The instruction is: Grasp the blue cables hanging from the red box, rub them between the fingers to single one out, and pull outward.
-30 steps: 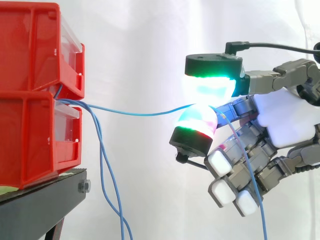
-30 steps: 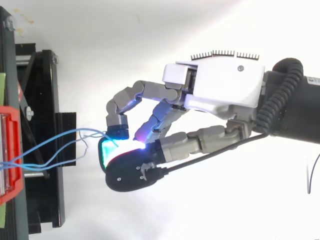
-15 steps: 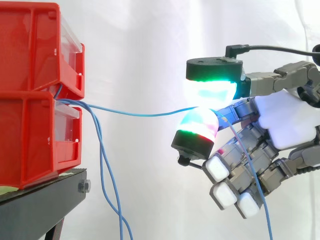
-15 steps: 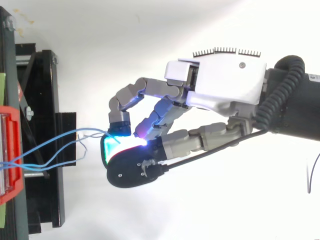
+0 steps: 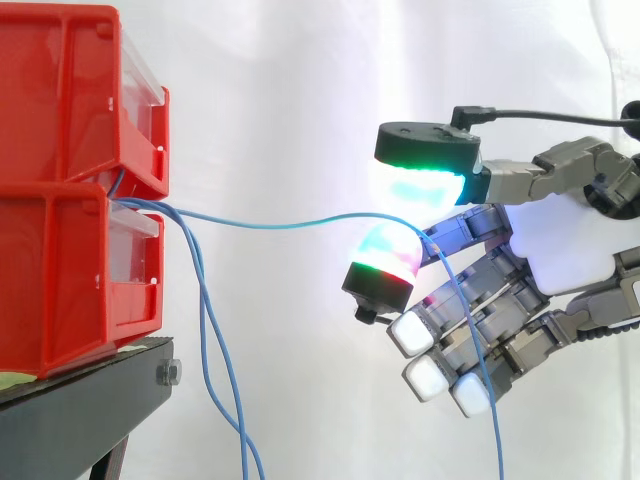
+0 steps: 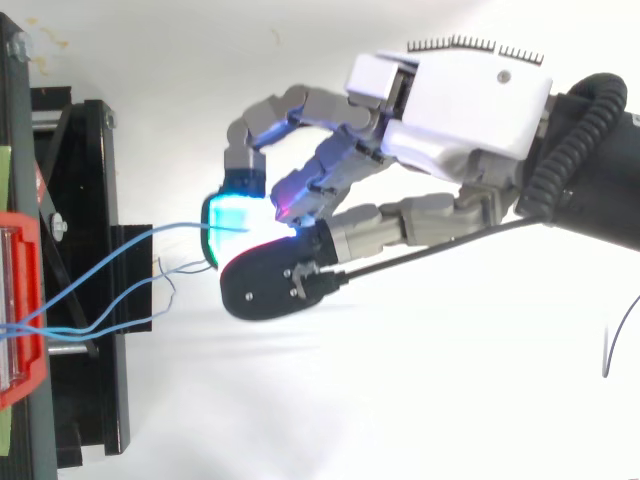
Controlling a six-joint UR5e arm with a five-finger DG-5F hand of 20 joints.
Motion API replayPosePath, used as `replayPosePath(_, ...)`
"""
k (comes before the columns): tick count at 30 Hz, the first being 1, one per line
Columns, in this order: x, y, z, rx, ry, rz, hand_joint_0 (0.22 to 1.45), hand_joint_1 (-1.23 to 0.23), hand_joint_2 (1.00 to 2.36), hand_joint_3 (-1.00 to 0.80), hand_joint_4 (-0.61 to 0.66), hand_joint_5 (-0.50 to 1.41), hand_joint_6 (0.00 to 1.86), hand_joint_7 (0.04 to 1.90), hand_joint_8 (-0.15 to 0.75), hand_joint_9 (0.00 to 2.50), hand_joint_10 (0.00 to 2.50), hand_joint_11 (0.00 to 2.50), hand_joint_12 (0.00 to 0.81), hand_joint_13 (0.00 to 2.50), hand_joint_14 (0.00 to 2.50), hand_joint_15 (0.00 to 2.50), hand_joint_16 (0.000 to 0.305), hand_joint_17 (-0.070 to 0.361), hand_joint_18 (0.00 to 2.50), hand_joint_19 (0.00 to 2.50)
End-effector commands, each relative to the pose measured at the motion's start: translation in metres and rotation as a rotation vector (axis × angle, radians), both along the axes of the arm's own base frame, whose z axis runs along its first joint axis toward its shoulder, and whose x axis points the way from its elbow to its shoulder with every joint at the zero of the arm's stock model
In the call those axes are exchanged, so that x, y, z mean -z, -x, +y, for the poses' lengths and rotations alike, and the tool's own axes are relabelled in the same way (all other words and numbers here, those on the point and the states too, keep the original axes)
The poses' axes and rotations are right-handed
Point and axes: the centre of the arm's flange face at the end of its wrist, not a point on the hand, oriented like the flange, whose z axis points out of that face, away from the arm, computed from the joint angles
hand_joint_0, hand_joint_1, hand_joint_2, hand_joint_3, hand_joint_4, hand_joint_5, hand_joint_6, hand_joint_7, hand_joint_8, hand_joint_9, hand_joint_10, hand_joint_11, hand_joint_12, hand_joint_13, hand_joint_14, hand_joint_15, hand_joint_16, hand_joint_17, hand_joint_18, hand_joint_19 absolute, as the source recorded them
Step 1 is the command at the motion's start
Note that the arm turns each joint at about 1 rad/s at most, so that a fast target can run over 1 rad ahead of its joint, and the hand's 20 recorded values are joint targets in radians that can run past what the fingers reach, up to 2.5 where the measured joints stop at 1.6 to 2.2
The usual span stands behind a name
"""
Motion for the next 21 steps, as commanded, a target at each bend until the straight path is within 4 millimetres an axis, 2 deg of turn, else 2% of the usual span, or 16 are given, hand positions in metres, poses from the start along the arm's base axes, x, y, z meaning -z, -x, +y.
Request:
replayPosePath(1,-0.001,0.0003,-0.0026,0.037,0.009,-0.009,0.47,-0.66,1.0,-0.5,0.11,-0.15,0.87,1.1,0.307,0.92,0.01,0.52,0.414,0.8,0.02,0.55,0.055,0.123,0.69,0.57)
replayPosePath(8,-0.0016,-0.0008,-0.0007,0.04,0.009,-0.019,0.52,-0.65,1.0,-0.47,0.09,-0.15,0.86,1.13,0.294,0.92,0.02,0.52,0.396,0.79,0.02,0.55,0.051,0.115,0.66,0.59)
replayPosePath(11,-0.0016,-0.0008,-0.0007,0.04,0.009,-0.019,0.58,-0.66,1.01,-0.34,0.07,-0.14,0.86,1.17,0.282,0.93,0.02,0.52,0.384,0.79,0.02,0.56,0.048,0.108,0.65,0.61)
replayPosePath(21,-0.0015,-0.0008,0.0015,0.037,0.011,-0.017,0.58,-0.72,1.01,-0.1,-0.01,-0.13,0.88,1.15,0.308,0.99,0.01,0.5,0.415,0.84,0.02,0.54,0.056,0.126,0.74,0.55)
